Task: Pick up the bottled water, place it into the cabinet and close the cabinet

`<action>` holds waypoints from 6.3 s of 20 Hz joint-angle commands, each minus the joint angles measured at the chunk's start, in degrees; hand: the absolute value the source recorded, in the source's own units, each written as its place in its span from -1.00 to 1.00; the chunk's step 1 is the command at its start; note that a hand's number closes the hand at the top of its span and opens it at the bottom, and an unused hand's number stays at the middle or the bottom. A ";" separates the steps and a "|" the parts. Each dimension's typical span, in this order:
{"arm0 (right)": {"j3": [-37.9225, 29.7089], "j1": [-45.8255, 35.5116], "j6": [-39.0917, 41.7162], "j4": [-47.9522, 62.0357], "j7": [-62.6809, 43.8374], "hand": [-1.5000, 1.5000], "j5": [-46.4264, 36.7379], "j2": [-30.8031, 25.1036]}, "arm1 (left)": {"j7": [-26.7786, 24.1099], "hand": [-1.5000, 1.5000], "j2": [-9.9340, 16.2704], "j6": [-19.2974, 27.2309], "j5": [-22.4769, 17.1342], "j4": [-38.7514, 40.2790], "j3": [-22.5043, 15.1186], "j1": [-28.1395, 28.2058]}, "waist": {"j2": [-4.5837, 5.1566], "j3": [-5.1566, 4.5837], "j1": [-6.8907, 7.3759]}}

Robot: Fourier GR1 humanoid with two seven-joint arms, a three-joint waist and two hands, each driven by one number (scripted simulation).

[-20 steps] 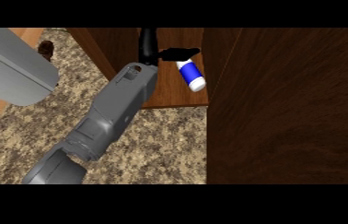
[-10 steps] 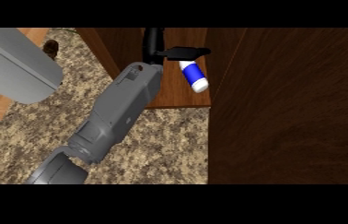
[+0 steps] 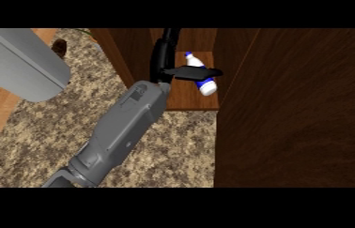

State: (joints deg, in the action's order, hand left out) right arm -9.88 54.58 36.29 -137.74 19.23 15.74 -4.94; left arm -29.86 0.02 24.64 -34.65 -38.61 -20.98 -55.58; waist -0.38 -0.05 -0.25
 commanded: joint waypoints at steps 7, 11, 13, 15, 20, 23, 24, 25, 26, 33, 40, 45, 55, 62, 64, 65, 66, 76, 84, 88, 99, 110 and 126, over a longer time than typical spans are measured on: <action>2.12 -2.69 -5.48 -8.55 -7.63 -1.00 1.97 1.03 | 5.72 -1.00 1.06 3.16 2.41 -26.40 -8.99 17.27 | -0.14 -0.03 2.18; -0.36 1.75 -2.02 -9.29 -5.15 -1.00 3.73 -0.73 | 7.20 -1.00 4.55 4.59 3.60 -36.21 -11.57 26.09 | -0.27 0.00 0.92; 1.80 -4.76 -5.65 -9.01 -8.95 -1.00 1.01 -0.92 | 8.55 -1.00 2.73 7.38 4.89 -39.62 -14.00 28.16 | 0.06 0.00 1.38; 5.44 -4.93 -5.90 -9.08 -10.83 -1.00 0.41 -0.21 | 6.94 -1.00 3.86 7.04 5.78 -43.77 -16.63 34.63 | 0.13 -0.01 1.37; 11.76 -2.67 0.78 -10.19 -13.12 1.00 -3.41 -5.44 | 8.40 -1.00 9.50 6.04 5.16 -52.06 -16.40 40.76 | 0.06 -0.06 1.45; 15.29 -5.00 1.17 -11.42 -15.26 1.00 -4.39 -6.77 | 8.28 -1.00 12.15 5.46 5.04 -56.39 -15.82 44.16 | 0.19 -0.08 1.48; 13.14 -2.68 3.98 -10.07 -11.88 1.00 -4.52 -7.90 | 5.61 -1.00 14.04 3.20 4.98 -56.42 -15.82 47.93 | 0.02 -0.04 0.53; 16.75 -1.37 2.84 -12.21 -14.00 1.00 -5.47 -6.88 | 3.70 -1.00 14.55 3.50 5.83 -58.74 -17.30 51.31 | -0.03 -0.09 0.81; 14.98 -1.71 3.88 -12.61 -14.83 1.00 -2.01 -9.54 | 8.32 -1.00 15.38 5.41 5.67 -61.54 -16.12 48.62 | 0.06 -0.03 0.82; 28.24 -4.81 1.49 -15.23 -20.93 1.00 -9.21 -8.52 | 5.73 -1.00 18.61 3.58 5.51 -66.61 -16.18 56.36 | 0.22 -0.18 1.25; 43.73 -7.24 -2.46 -16.13 -26.37 1.00 -20.49 -4.62 | 1.71 -1.00 23.12 -0.37 3.03 -70.19 -12.36 64.44 | -0.04 -0.29 0.77; 51.31 -15.02 -4.97 -13.22 -29.73 1.00 -25.66 -1.32 | 1.88 -1.00 25.61 -2.12 0.78 -72.29 -8.04 65.65 | -0.02 -0.39 1.53; 56.74 -30.22 -8.58 -7.31 -39.20 1.00 -30.11 4.03 | 0.89 -1.00 28.92 -5.52 -1.80 -74.54 -4.95 70.97 | -0.37 -0.54 1.70; 59.44 -41.30 -15.63 -0.97 -43.45 1.00 -29.80 4.66 | -0.23 -1.00 31.43 -8.89 -4.20 -75.74 -1.37 73.43 | -0.32 -0.61 2.01; 60.08 -43.62 -17.02 -0.55 -44.43 1.00 -30.01 4.63 | -1.29 -1.00 31.95 -10.39 -4.58 -74.83 -0.71 74.61 | -0.37 -0.64 1.91; 59.55 -45.02 -17.72 -0.30 -45.40 1.00 -29.66 4.62 | -1.44 -1.00 31.76 -10.48 -4.18 -76.61 -2.20 75.93 | -0.41 -0.62 2.55; 59.51 -46.36 -18.12 -0.65 -46.38 1.00 -29.19 4.60 | -1.07 -1.00 32.04 -10.31 -3.76 -76.77 -2.15 75.27 | -0.27 -0.60 2.27; 56.21 -51.70 -17.45 3.03 -46.70 1.00 -25.64 4.42 | -1.55 -1.00 34.01 -13.74 -6.41 -76.77 1.02 76.65 | 0.42 -0.77 4.43; 53.84 -52.31 -16.63 4.08 -46.34 1.00 -23.45 4.40 | -2.07 -1.00 34.50 -14.81 -6.26 -77.22 1.29 77.26 | 1.03 -0.79 5.92; 53.47 -51.43 -17.05 4.77 -45.55 1.00 -20.63 4.42 | -1.90 -1.00 34.70 -15.55 -6.69 -76.64 1.55 77.04 | 1.76 -0.79 6.22; 56.13 -47.15 -10.91 13.04 -50.93 1.00 1.22 4.02 | -2.18 -1.00 36.00 -19.06 -7.31 -77.62 2.06 75.90 | 3.64 -0.76 10.65; 40.99 -45.46 -22.41 10.66 -44.93 1.00 2.59 4.56 | -2.49 -1.00 36.54 -18.76 -8.33 -76.91 4.53 77.74 | 2.58 -0.48 6.18; 26.63 -76.32 -45.78 36.94 -41.61 1.00 6.55 4.89 | -1.62 -1.00 36.31 -21.87 -9.92 -75.93 3.91 76.17 | 2.61 -0.20 8.50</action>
State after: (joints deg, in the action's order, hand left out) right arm 19.42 -11.19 -1.87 -109.58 -22.56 21.87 -0.83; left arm -31.85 37.07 2.67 -44.25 -115.22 -16.82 21.76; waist 2.17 -0.36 8.45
